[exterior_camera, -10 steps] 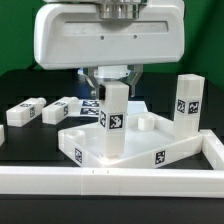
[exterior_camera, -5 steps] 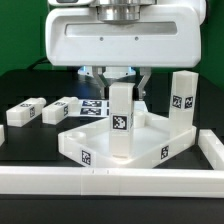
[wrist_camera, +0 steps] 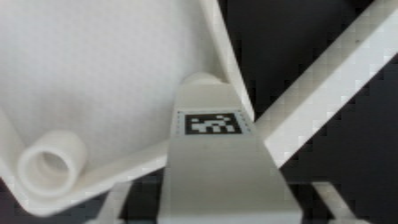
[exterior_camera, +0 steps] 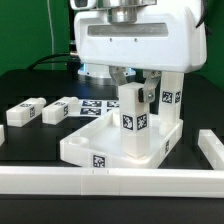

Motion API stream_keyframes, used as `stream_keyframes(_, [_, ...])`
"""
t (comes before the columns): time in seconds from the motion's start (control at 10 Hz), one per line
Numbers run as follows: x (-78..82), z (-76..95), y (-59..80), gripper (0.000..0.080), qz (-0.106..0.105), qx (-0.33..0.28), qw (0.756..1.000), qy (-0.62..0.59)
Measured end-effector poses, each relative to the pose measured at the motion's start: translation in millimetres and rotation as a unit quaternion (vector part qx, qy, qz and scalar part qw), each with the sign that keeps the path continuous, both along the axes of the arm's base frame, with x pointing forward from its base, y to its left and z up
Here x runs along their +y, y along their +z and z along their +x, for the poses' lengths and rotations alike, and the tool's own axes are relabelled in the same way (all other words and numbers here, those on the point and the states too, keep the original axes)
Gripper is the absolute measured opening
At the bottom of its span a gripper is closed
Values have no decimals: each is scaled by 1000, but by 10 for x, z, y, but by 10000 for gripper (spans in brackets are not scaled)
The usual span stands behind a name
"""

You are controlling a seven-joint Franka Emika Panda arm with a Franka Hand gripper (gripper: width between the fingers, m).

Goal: Assemble desk

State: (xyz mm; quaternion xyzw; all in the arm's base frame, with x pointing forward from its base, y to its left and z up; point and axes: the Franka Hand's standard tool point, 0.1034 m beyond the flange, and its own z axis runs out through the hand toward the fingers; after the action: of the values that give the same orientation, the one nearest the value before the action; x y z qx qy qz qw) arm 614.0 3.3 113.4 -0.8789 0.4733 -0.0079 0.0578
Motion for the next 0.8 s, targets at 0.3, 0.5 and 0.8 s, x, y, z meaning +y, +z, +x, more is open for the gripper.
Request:
stream_keyframes(0.3, [22, 3, -1, 444, 3, 1, 1000, -21])
stream_keyframes(0.5, [27, 5, 3, 572, 1, -2, 1000, 14])
stream_keyframes(0.8, [35, 9, 4, 646, -12, -15, 987, 158])
